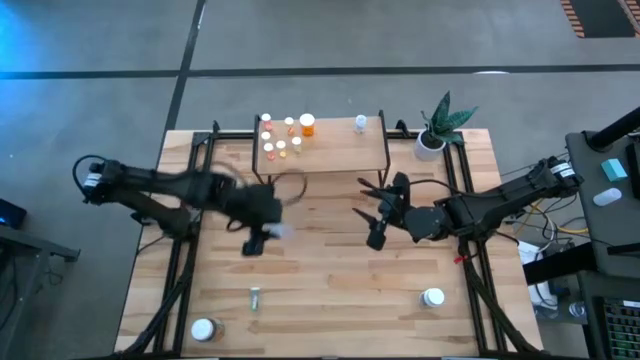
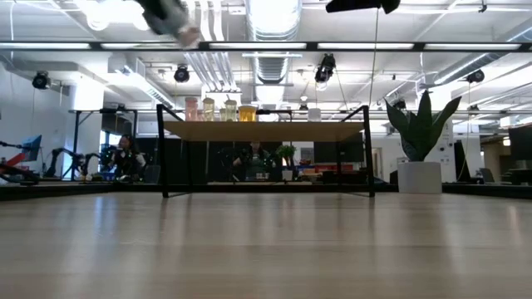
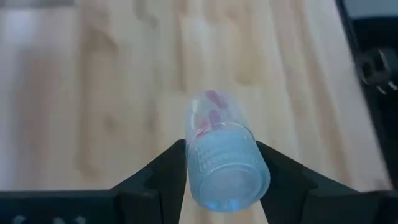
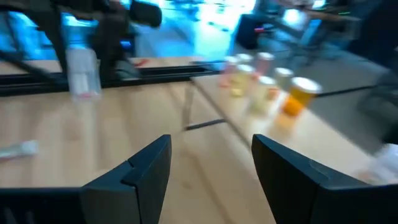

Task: Pick and place medicine bottles onto shelf by color
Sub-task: Put the transparent pill bottle on the shelf

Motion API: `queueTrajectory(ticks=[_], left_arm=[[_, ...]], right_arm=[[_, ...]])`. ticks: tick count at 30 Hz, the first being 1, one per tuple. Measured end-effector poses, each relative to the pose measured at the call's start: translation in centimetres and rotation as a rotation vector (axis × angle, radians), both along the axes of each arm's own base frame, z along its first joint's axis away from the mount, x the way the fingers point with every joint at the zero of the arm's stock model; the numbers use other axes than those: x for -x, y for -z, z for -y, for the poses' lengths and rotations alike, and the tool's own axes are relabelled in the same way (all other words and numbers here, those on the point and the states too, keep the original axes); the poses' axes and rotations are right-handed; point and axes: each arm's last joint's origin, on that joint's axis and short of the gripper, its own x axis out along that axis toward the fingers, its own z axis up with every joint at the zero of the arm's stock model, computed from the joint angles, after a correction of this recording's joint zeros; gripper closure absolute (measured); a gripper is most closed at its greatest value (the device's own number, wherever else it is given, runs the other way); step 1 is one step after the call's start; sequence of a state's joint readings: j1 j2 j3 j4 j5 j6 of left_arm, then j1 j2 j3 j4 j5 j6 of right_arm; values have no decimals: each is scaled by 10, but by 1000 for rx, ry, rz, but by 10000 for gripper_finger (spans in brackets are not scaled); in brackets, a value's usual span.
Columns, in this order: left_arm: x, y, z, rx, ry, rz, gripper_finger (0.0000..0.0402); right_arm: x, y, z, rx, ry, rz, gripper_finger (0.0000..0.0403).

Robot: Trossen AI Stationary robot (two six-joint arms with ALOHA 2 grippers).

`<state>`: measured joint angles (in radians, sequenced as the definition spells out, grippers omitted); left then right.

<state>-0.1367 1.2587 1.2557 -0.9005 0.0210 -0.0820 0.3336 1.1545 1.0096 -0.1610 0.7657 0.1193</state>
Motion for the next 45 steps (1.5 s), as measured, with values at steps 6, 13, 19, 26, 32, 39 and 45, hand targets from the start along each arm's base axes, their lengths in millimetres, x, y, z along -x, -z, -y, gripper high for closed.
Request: queueTrajectory(ticks=[6, 13, 19, 26, 32, 39, 45], left_arm=[[-26, -29, -45, -67, 0, 55, 252], [-53, -39, -72, -86, 13, -32, 251], [-81, -43, -91, -105, 28, -150, 251], [-97, -42, -95, -125, 74, -182, 251], [-96, -39, -95, -125, 78, -196, 251], [-94, -37, -95, -118, 80, -222, 251], [-95, -34, -95, -118, 79, -221, 251]], right_arm=[[0, -1, 6, 53, 53, -8, 188], [-7, 4, 35, -5, -57, -93, 188], [-12, 2, 72, -90, -130, -79, 188], [-33, 14, 93, -47, -274, -71, 187], [-53, 30, 95, -22, -315, -71, 157], [-69, 35, 97, -19, -322, 25, 110], [-77, 44, 112, -103, -256, 62, 103]])
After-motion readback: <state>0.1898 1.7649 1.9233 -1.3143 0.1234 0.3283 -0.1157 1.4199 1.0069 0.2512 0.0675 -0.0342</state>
